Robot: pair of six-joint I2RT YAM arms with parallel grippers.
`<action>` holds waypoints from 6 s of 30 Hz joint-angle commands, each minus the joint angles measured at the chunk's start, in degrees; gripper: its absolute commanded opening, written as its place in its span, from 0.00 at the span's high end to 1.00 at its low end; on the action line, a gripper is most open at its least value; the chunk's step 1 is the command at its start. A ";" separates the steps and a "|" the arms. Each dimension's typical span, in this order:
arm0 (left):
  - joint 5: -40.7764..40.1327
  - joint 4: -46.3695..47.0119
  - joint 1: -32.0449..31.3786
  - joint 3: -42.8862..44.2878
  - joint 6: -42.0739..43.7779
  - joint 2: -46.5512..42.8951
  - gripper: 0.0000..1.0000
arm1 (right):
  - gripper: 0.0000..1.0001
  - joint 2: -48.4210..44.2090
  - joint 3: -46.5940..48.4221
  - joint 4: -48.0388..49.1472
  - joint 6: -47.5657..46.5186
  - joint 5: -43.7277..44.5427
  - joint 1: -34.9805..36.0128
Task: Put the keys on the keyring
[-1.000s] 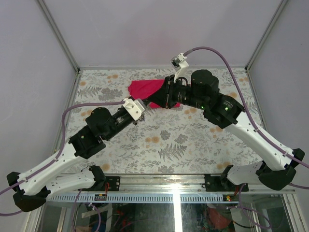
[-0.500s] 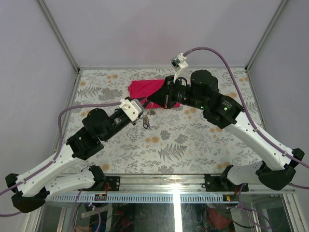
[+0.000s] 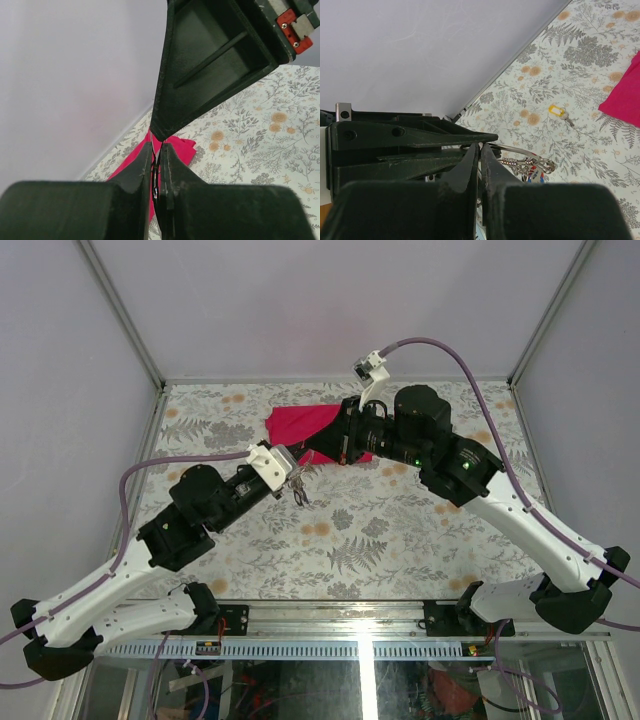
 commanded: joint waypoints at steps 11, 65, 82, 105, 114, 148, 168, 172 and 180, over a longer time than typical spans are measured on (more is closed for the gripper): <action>-3.31 3.22 0.08 0.91 -2.63 -0.01 1.00 | 0.57 -10.37 -12.22 17.24 -2.79 9.67 -0.28; -10.85 -17.06 0.22 16.72 -10.12 2.54 1.00 | 0.45 64.86 25.12 14.57 -1.29 10.93 3.84; -11.29 -17.13 0.27 15.23 -9.62 1.21 1.00 | 0.50 77.41 45.22 -0.56 -11.62 22.17 7.84; -12.12 -16.01 0.30 13.17 -9.73 0.64 1.00 | 0.95 58.44 12.54 6.68 -20.18 27.43 10.05; -11.57 -15.59 0.25 12.41 -10.14 0.85 1.00 | 1.00 31.36 -23.12 17.92 -21.19 22.04 7.15; -10.86 -14.13 0.31 8.84 -13.52 0.26 1.00 | 0.68 12.25 -38.28 7.12 -36.04 3.96 5.69; -9.83 -13.00 0.31 7.93 -13.91 0.66 1.00 | 0.54 15.33 -30.23 -5.92 -11.00 19.74 9.41; -9.79 -13.10 0.24 8.04 -13.90 0.71 1.00 | 0.55 19.29 -26.48 -8.08 -7.74 22.78 11.87; -10.05 -13.36 0.26 7.71 -13.74 0.32 1.00 | 0.56 25.98 -21.30 -13.48 -3.19 26.90 13.46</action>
